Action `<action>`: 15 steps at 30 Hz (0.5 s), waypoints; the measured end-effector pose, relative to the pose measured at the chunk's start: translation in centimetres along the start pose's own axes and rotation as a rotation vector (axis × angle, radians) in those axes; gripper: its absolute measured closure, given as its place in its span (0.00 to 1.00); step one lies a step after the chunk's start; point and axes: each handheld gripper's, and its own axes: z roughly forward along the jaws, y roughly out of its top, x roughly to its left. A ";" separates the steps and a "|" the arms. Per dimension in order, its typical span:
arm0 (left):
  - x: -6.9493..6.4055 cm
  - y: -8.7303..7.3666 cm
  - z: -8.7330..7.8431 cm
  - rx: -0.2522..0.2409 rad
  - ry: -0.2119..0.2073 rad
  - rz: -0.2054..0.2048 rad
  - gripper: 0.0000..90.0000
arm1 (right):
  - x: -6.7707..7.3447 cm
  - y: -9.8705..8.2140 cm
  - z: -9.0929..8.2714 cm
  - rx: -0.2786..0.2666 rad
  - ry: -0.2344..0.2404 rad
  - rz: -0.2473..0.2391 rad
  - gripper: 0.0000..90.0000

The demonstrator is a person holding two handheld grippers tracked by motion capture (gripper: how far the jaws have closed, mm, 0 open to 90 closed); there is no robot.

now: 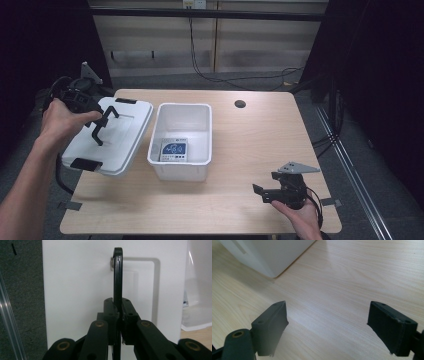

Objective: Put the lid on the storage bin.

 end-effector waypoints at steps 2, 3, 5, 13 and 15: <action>-0.6 0.2 -0.3 -0.001 0.000 0.010 0.94 | 0.0 0.0 0.0 -0.002 0.001 -0.002 0.17; -0.9 0.2 -0.4 -0.004 0.004 0.015 0.94 | 0.0 0.0 0.0 0.001 0.001 0.000 0.17; -1.4 0.5 -0.7 -0.005 -0.002 0.027 0.94 | 0.0 0.0 0.0 -0.001 0.000 0.001 0.17; -3.4 1.2 -1.1 -0.010 -0.014 0.060 0.94 | 0.0 0.0 0.0 -0.001 0.001 -0.001 0.17; -3.9 1.4 -1.3 -0.010 -0.020 0.068 0.94 | 0.0 0.0 0.0 -0.001 0.001 -0.001 0.17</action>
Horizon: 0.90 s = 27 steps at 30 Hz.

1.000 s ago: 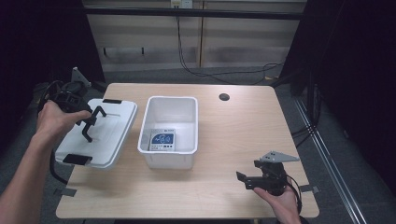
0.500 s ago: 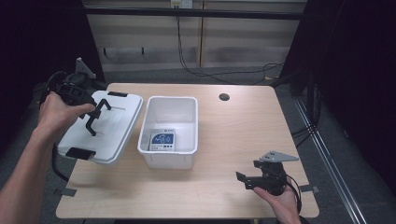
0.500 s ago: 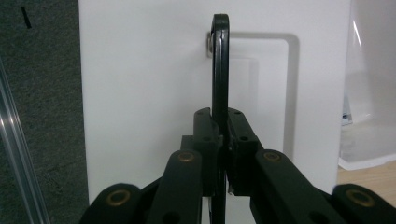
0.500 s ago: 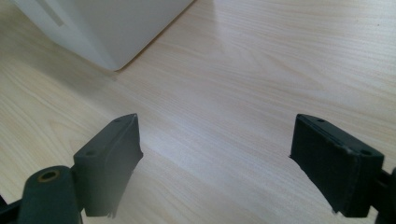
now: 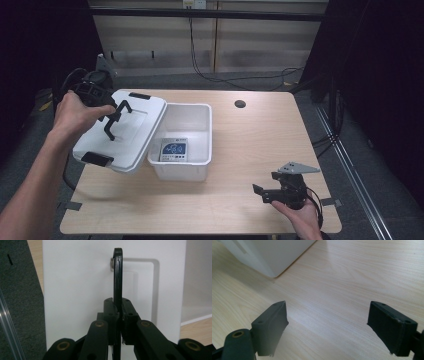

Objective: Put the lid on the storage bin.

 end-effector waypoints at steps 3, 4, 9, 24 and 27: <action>-0.7 0.5 -0.3 0.000 -0.002 0.007 0.94 | 0.0 0.0 0.0 0.000 0.001 -0.001 0.17; -0.9 0.6 -0.3 -0.006 0.000 0.009 0.94 | 0.0 0.0 0.0 0.000 0.001 -0.001 0.17; -2.1 1.2 -0.6 -0.010 -0.013 0.026 0.94 | 0.0 0.0 0.0 0.000 0.001 0.001 0.17; -5.2 2.6 0.2 0.015 -0.036 0.051 0.94 | 0.0 0.0 -0.1 -0.003 0.007 -0.004 0.16; -5.8 2.9 0.7 0.022 -0.050 0.030 0.94 | 0.0 0.0 -0.1 -0.004 0.006 0.000 0.16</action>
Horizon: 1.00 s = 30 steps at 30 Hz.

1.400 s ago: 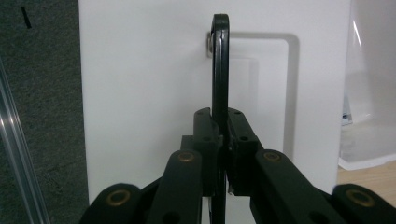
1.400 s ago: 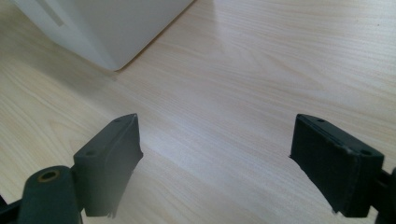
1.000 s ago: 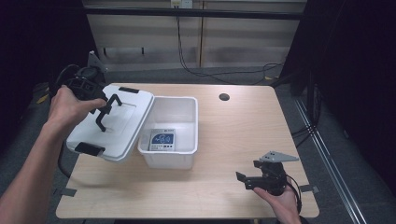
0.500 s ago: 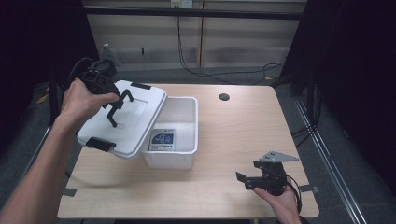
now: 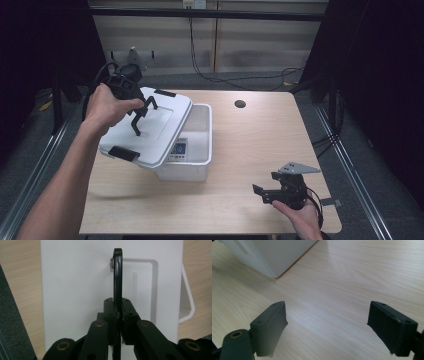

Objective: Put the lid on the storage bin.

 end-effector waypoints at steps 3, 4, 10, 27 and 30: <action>-0.3 0.2 0.3 -0.002 -0.003 -0.016 0.94 | 0.0 0.0 0.0 0.000 0.000 0.001 0.16; -0.5 0.3 0.5 -0.003 -0.005 -0.024 0.94 | 0.0 0.0 0.0 0.000 0.001 0.001 0.16; -0.7 0.7 1.1 -0.007 -0.046 -0.145 0.94 | 0.0 0.0 0.0 0.002 0.000 -0.001 0.16; -1.9 1.5 2.9 -0.002 -0.036 -0.329 0.94 | 0.0 -0.1 -0.1 0.003 0.007 -0.006 0.16; -1.9 1.6 2.9 -0.005 -0.041 -0.358 0.94 | 0.0 0.0 0.0 0.003 0.007 -0.007 0.16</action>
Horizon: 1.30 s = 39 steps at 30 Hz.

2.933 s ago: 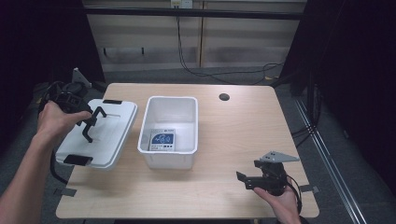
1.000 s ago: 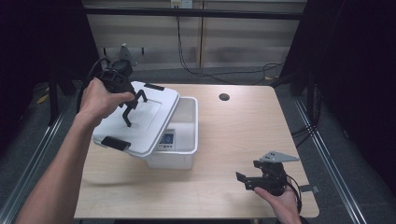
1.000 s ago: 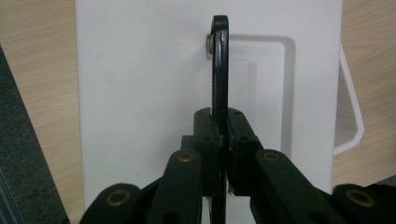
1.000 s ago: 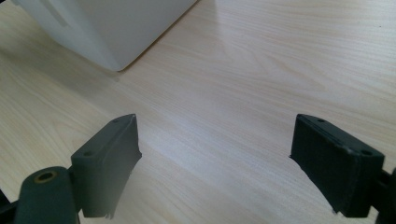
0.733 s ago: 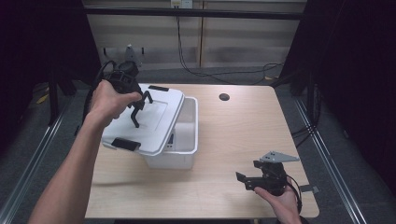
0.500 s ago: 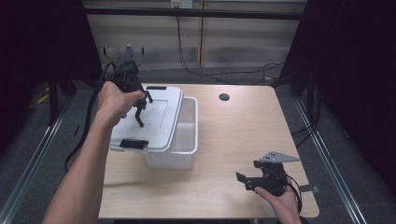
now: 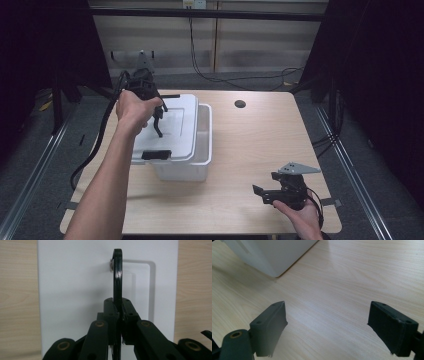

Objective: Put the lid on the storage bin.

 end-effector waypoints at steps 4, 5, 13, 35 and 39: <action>-0.1 0.0 0.3 0.003 -0.009 -0.008 0.94 | 0.0 0.0 -0.1 0.001 -0.001 0.004 0.16; -0.3 0.1 0.4 0.010 -0.006 -0.007 0.94 | 0.0 0.0 0.0 0.000 0.000 0.002 0.16; -1.1 0.0 1.3 -0.028 -0.004 -0.038 0.94 | 0.0 0.0 0.0 0.000 0.001 0.000 0.16; -2.6 0.2 3.5 -0.013 -0.034 -0.004 0.94 | 0.0 0.0 0.0 0.003 0.007 -0.003 0.16; -3.0 0.2 3.9 -0.013 -0.038 -0.003 0.94 | 0.0 0.0 0.0 0.004 0.007 -0.004 0.16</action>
